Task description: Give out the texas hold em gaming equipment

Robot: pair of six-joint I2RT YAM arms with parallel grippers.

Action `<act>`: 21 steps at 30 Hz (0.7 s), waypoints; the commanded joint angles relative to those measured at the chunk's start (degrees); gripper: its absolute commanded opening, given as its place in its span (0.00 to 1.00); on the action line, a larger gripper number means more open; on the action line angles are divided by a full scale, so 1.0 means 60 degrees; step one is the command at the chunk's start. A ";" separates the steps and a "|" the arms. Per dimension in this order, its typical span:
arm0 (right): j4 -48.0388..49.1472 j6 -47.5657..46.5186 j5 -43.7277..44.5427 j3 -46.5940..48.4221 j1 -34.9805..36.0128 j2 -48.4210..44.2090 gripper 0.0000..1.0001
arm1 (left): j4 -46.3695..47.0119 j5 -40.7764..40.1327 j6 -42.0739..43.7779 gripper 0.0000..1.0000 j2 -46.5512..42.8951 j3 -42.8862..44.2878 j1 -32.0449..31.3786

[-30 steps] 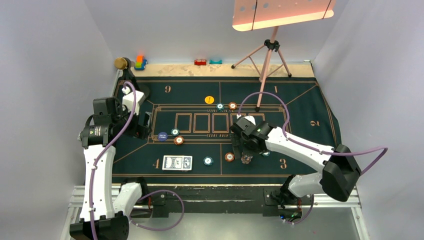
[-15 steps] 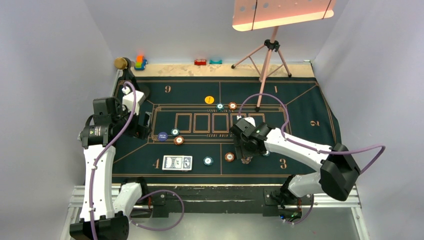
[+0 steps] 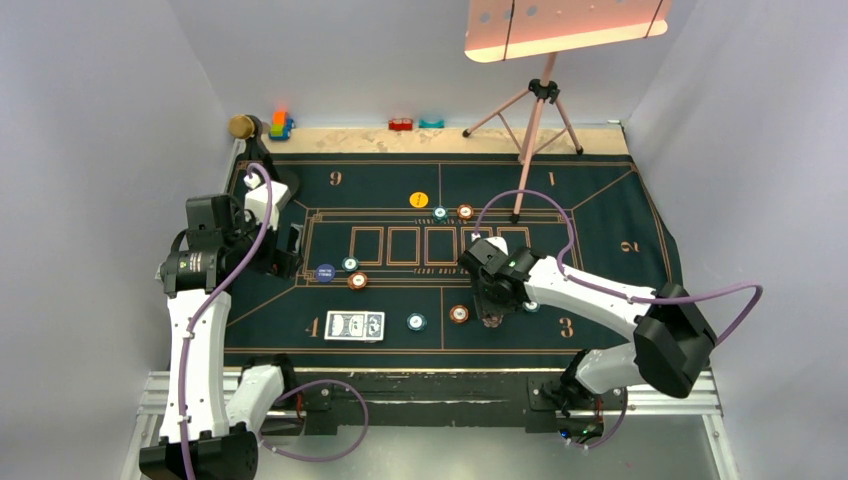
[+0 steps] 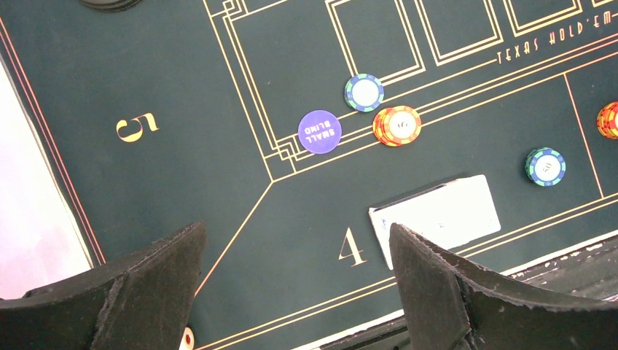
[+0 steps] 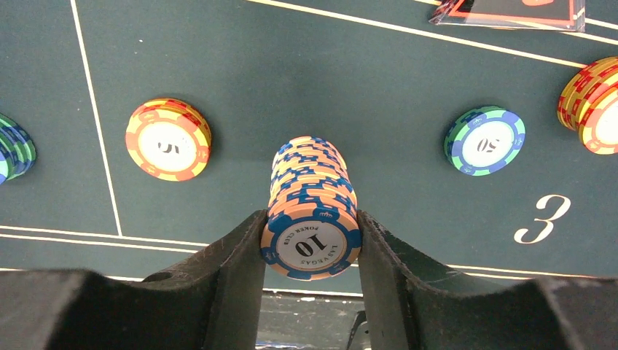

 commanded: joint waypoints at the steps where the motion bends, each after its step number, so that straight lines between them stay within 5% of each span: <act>1: 0.0192 0.0216 -0.0003 -0.0029 0.0056 -0.0072 0.48 | 0.0123 -0.0062 0.0127 1.00 -0.0107 -0.0050 0.0071; 21: -0.0831 0.0105 0.0368 0.1170 0.0048 -0.0574 0.09 | 0.0108 -0.0047 0.0153 1.00 -0.0116 -0.0002 0.0082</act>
